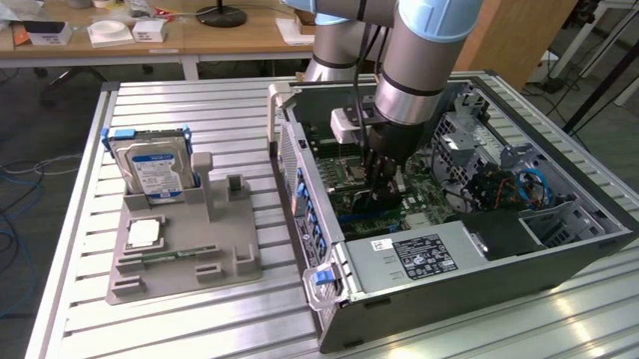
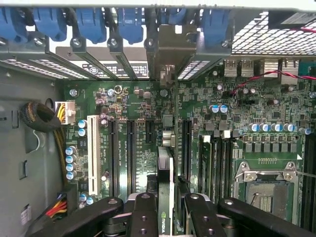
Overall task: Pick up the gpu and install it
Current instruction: 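Insert the gpu into the slot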
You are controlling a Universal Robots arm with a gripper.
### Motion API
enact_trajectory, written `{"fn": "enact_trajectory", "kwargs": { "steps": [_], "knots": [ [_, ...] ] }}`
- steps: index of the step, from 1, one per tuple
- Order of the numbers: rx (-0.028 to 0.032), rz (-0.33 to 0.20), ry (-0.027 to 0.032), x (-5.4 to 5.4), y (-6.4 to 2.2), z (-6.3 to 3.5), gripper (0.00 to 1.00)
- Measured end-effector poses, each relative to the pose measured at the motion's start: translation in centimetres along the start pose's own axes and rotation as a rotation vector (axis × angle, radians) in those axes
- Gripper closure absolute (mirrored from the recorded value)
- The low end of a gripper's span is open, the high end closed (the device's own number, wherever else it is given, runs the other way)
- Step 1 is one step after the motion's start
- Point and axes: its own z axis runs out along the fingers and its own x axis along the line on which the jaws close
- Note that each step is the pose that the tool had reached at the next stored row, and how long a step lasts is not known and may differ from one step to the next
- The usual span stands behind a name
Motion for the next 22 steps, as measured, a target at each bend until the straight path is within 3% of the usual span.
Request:
{"fn": "enact_trajectory", "kwargs": {
  "steps": [13, 18, 22],
  "knots": [
    [-0.0002, 0.003, 0.0005, 0.02, 0.11, 1.00, 0.74],
    [0.0006, 0.003, -0.0020, -0.01, 0.11, 0.71, 0.74],
    [0.0000, 0.003, 0.0000, 0.00, 0.11, 0.23, 0.74]
  ]
}}
